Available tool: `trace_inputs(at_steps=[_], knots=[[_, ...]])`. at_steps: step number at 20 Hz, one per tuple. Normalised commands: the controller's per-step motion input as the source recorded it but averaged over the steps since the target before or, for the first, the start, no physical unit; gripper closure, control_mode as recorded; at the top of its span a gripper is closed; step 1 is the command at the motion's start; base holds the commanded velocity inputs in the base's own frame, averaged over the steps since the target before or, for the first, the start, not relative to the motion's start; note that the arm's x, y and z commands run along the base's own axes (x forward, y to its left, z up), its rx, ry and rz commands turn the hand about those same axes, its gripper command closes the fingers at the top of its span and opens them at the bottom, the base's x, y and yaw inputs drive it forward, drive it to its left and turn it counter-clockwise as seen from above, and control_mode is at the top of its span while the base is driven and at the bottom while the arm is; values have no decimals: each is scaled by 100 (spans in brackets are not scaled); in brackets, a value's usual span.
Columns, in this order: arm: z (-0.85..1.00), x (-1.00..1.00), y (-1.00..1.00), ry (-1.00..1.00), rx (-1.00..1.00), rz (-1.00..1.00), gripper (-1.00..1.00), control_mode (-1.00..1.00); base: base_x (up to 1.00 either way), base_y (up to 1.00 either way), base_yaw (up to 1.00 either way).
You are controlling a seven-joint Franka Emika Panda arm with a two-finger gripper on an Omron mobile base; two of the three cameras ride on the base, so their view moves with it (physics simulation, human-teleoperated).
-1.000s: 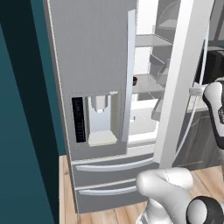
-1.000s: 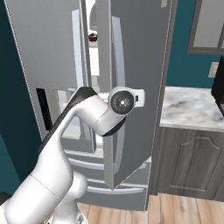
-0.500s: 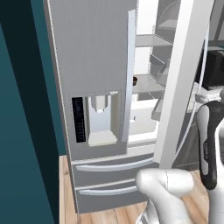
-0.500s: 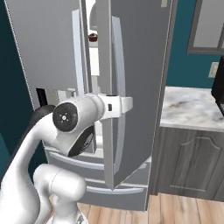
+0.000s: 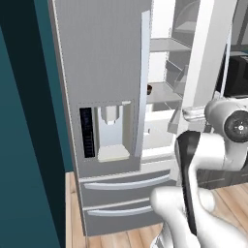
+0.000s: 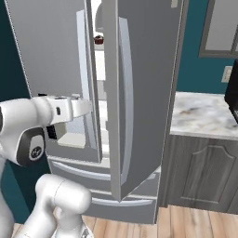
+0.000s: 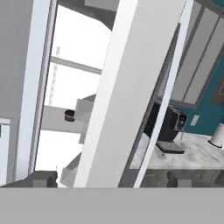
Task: Take the cupcakes from the fridge and place them on the empty tray on the dining counter.
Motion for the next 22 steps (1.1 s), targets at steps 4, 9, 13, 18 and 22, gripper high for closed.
trace_inputs(at_steps=[4,9,13,18,22], knots=[[0,49,86,8,-8,-13,-100,-100,0,0,0],[-1,68,56,5,-3,-10,-100,-100,0,0,0],[-10,69,19,1,-1,-12,-100,-100,0,0,0],[-16,64,6,2,0,-12,-100,-100,0,0,0],[-20,63,0,0,0,-13,-100,-100,0,0,0]])
